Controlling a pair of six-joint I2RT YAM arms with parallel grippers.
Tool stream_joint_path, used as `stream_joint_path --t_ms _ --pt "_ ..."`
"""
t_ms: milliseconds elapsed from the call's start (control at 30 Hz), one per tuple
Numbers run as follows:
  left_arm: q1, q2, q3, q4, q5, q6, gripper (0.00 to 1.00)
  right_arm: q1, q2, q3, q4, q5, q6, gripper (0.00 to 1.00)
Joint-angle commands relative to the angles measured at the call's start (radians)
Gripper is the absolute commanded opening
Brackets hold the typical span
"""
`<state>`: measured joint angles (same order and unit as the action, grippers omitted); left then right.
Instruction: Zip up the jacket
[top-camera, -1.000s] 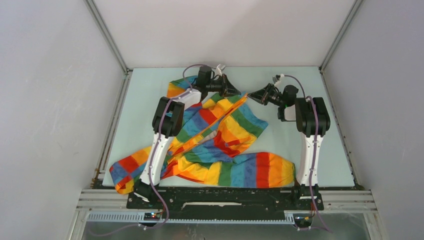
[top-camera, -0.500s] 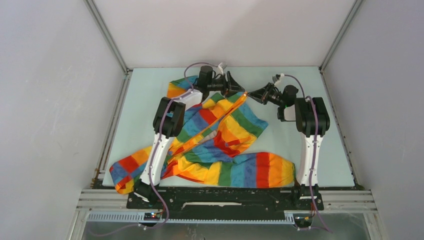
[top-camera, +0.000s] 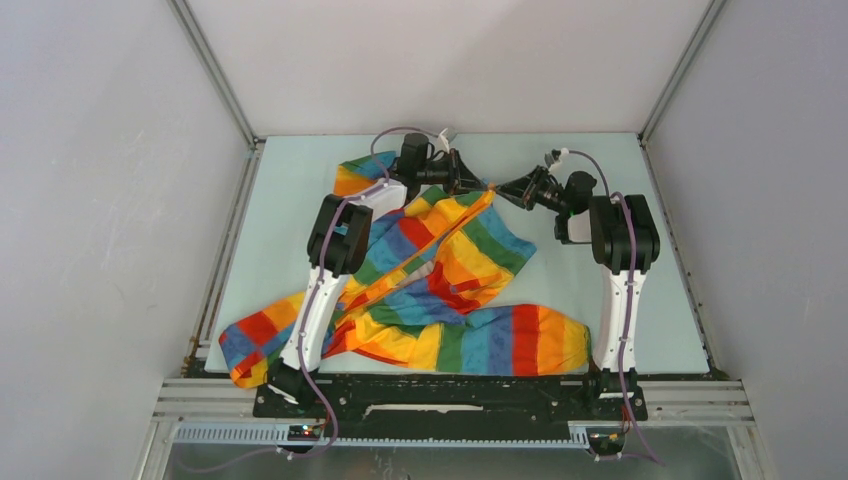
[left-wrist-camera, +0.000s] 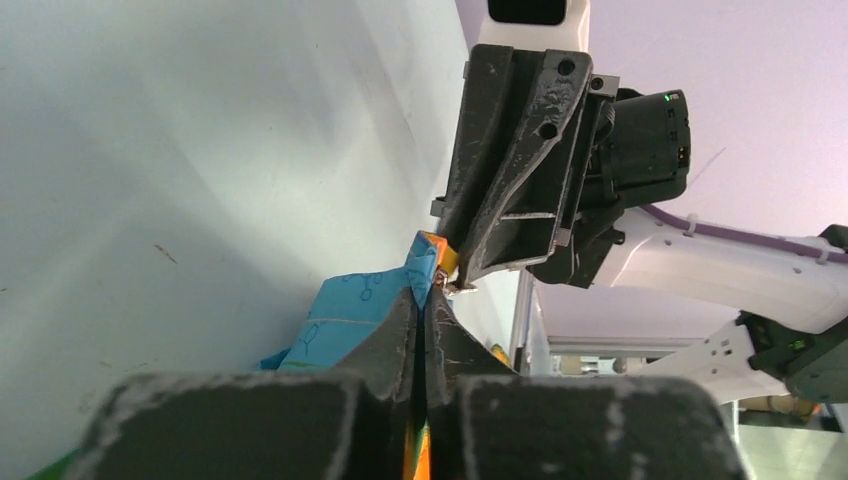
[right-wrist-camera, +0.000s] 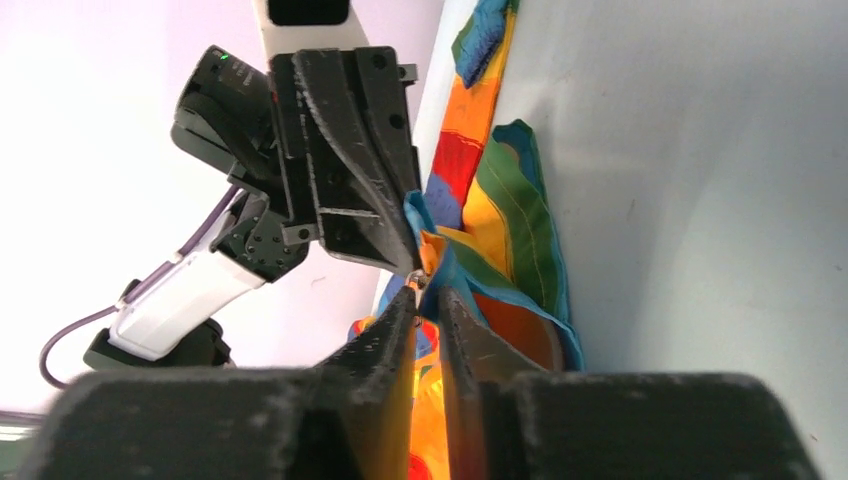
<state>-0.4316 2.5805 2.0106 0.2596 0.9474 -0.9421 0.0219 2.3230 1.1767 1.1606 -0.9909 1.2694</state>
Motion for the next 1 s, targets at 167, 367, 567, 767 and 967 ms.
stream_joint_path --t_ms 167,367,567,767,967 --pt "-0.002 -0.005 0.029 0.021 0.028 -0.083 0.00 -0.012 -0.169 -0.109 -0.328 0.094 -0.302 0.48" --pt "0.002 -0.029 -0.021 0.010 0.005 -0.093 0.00 0.009 -0.240 -0.138 -0.443 0.149 -0.400 0.53" --pt "0.004 -0.028 -0.017 -0.014 -0.002 -0.075 0.00 0.018 -0.237 -0.165 -0.321 0.133 -0.315 0.53" --pt "0.004 -0.028 -0.015 -0.027 -0.005 -0.062 0.00 0.023 -0.201 -0.162 -0.193 0.111 -0.235 0.45" --pt "0.004 -0.028 -0.013 -0.030 -0.007 -0.058 0.00 0.021 -0.155 -0.137 -0.132 0.096 -0.168 0.38"
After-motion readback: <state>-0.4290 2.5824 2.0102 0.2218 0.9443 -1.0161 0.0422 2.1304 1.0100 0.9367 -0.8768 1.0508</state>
